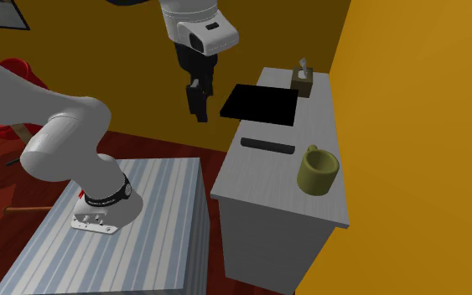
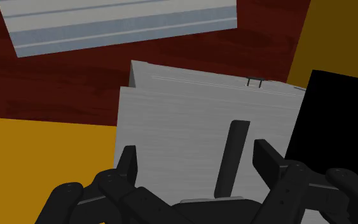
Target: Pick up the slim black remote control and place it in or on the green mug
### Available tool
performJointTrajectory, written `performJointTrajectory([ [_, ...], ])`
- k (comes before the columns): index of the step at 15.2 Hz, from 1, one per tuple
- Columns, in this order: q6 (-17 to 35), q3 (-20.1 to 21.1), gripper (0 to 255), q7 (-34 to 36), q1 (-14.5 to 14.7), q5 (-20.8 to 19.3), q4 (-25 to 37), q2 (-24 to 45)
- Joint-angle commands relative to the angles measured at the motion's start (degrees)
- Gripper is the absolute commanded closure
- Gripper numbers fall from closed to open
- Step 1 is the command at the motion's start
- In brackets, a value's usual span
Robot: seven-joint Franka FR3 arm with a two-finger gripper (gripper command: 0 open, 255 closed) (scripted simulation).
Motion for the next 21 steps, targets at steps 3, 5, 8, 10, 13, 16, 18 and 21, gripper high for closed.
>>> performJointTrajectory([
  [3,3.65,1.91,0,2.46,0.35,0.99,-1.14,2.28],
  [5,7.31,3.81,0,4.89,0.67,1.90,-1.91,4.95],
  [8,12.77,6.55,0,8.52,1.11,2.99,-2.39,9.63],
  [10,16.33,8.31,0,10.97,1.34,3.49,-2.24,13.16],
  [13,21.47,10.80,0,14.74,1.54,3.78,-1.33,18.96],
  [16,26.24,13.08,0,18.72,1.59,3.38,0.38,25.28],
  [18,29.16,14.44,0,21.55,1.57,2.65,1.95,29.70],
  [21,33.04,16.10,0,26.09,1.60,0.81,4.93,36.57],
])
